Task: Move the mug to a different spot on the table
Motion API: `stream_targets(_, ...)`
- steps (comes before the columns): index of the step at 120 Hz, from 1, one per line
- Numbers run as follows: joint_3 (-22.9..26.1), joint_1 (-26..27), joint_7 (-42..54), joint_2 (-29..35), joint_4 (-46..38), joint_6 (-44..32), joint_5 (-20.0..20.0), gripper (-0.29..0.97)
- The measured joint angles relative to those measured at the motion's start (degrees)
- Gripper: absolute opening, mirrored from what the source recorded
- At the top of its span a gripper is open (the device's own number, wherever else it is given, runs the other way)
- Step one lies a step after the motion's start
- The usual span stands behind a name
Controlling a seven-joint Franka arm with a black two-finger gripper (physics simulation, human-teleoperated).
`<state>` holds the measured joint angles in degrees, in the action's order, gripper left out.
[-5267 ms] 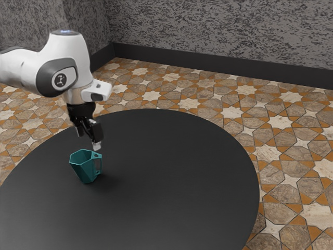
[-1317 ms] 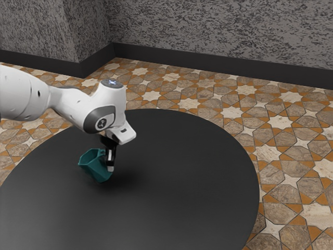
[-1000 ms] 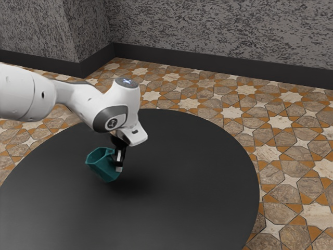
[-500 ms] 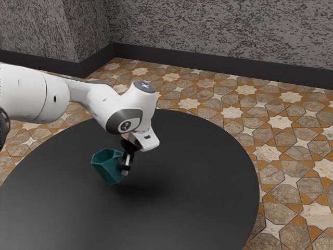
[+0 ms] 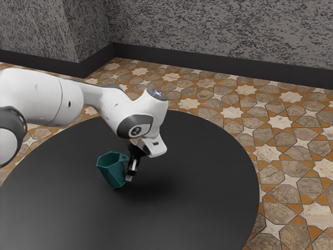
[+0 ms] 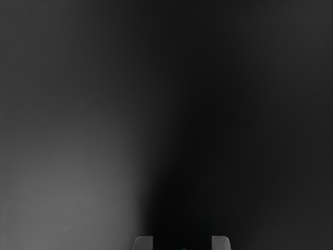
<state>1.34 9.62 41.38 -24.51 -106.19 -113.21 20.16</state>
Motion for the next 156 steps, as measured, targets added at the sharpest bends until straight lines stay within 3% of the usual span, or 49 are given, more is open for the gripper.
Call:
stream_targets(29, 0.01, 0.56, -0.73, -0.84, 0.10, 0.57, 0.29, -0.09)
stream_targets(50, 0.28, 1.13, -0.53, -1.23, 0.32, 1.04, 0.50, 0.28)
stream_targets(65, 0.35, 0.76, -0.36, -1.49, 0.39, 0.18, -0.34, 0.46)
stream_targets(109, 0.45, -2.01, -0.92, 0.90, 1.21, -7.85, -11.14, 0.64)
stream_targets(139, 0.71, -4.24, -4.77, 8.45, 0.97, -8.48, -18.65, 0.67)
stream_targets(156, 0.74, -5.02, -8.91, 14.12, 1.07, -6.32, -21.00, 0.67)
